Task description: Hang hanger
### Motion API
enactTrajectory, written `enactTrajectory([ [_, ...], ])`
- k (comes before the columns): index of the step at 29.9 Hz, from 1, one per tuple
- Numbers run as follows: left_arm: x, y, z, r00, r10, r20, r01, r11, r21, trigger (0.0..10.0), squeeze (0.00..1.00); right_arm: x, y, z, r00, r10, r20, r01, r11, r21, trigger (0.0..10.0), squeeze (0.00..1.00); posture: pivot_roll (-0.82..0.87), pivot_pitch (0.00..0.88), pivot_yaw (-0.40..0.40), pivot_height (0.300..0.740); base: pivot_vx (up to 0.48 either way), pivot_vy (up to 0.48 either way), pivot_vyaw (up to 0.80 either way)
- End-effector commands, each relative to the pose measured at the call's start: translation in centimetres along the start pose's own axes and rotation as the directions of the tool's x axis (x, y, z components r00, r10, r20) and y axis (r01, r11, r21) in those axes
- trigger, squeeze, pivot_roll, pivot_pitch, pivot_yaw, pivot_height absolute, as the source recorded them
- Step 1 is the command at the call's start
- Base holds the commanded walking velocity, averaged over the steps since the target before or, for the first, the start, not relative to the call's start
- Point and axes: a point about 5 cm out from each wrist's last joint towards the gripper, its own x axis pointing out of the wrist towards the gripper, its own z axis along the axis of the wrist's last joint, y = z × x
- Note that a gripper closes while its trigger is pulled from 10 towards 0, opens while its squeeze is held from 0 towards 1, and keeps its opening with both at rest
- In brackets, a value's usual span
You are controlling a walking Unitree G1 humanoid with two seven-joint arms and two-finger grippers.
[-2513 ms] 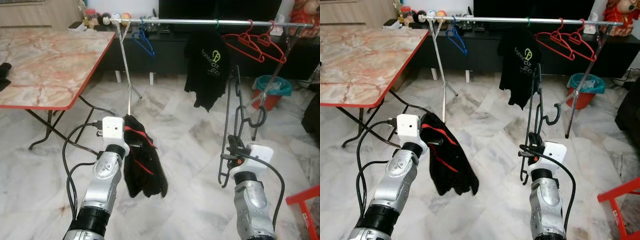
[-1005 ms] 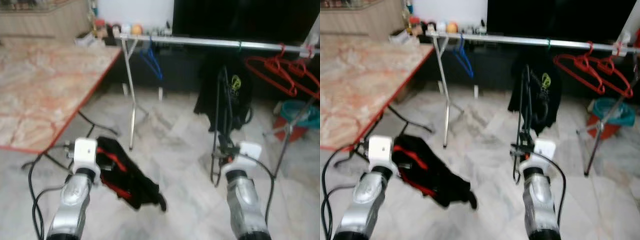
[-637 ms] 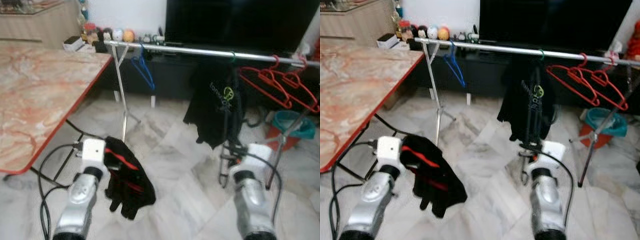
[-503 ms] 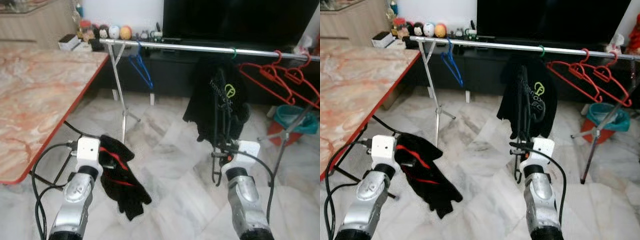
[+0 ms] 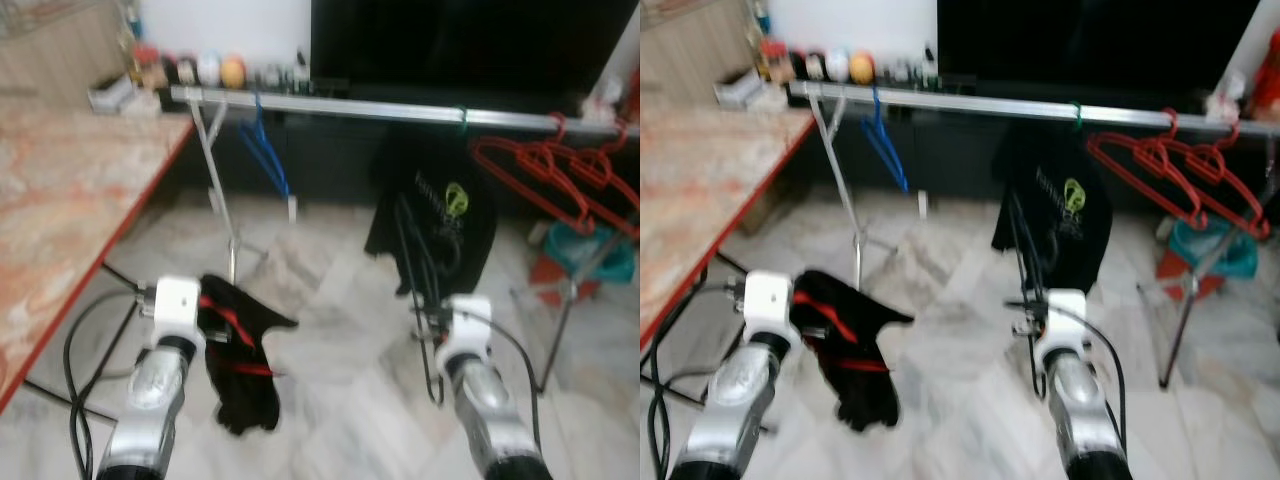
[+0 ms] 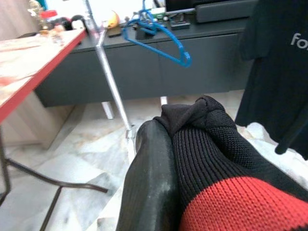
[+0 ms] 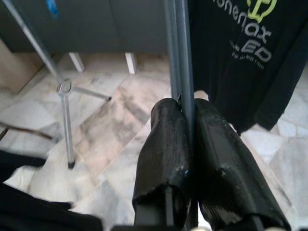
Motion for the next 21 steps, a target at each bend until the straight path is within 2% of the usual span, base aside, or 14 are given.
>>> enactTrajectory([
  [1, 0.22, -0.47, 0.6, 0.999, -0.014, 0.03, 0.014, 1.0, 0.003, 10.0, 0.0, -0.06, -0.64, 0.5, 1.0, -0.009, 0.021, 0.01, 1.0, -0.015, 10.0, 0.0, -0.01, 0.009, 0.005, 0.74, 0.364, 0.0, 0.0],
  [5, 0.18, -0.5, 0.54, 0.999, -0.016, 0.028, 0.016, 1.0, 0.004, 10.0, 0.0, -0.11, -0.2, 0.54, 0.999, 0.02, 0.029, -0.018, 0.998, -0.056, 10.0, 0.0, -0.01, 0.001, 0.005, 0.74, 0.364, 0.0, 0.6],
  [8, 0.17, -0.58, 0.53, 0.999, -0.02, 0.029, 0.02, 1.0, 0.005, 10.0, 0.0, -0.19, -0.05, 0.47, 0.999, 0.007, 0.039, -0.007, 1.0, 0.001, 10.0, 0.0, -0.01, 0.0, 0.007, 0.74, 0.366, 0.0, 0.58],
  [21, 0.27, -0.69, 0.73, 0.999, -0.029, 0.033, 0.029, 1.0, 0.01, 10.0, 0.0, -0.12, -0.51, 0.62, 0.999, -0.008, 0.042, 0.008, 1.0, -0.001, 10.0, 0.0, -0.01, 0.013, 0.007, 0.74, 0.367, 0.0, 0.0],
])
